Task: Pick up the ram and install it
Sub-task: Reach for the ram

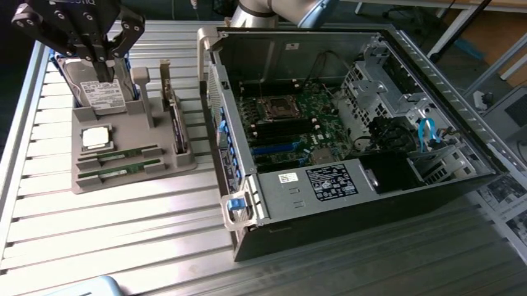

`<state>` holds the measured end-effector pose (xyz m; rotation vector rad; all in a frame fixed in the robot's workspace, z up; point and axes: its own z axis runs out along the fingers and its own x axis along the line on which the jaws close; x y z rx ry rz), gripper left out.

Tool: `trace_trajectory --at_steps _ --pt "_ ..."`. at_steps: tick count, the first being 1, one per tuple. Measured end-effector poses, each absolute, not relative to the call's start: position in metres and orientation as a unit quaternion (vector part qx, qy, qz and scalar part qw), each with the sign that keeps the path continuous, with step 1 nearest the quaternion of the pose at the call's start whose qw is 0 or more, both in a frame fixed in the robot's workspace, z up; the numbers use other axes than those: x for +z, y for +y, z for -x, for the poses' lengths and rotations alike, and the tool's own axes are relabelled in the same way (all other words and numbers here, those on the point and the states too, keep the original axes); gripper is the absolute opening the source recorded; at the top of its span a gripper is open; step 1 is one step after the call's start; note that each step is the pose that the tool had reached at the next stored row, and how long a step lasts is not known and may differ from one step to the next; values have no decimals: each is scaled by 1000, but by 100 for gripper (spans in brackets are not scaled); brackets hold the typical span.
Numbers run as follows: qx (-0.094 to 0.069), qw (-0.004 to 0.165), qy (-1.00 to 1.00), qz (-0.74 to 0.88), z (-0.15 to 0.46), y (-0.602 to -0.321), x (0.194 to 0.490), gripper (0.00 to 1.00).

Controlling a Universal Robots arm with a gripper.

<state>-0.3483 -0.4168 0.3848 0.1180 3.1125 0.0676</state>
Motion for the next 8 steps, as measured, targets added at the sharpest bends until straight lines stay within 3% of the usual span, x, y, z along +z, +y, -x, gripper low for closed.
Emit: trace_trajectory --at_steps 8 --pt "22 13 999 -38 348 -419 384 11"
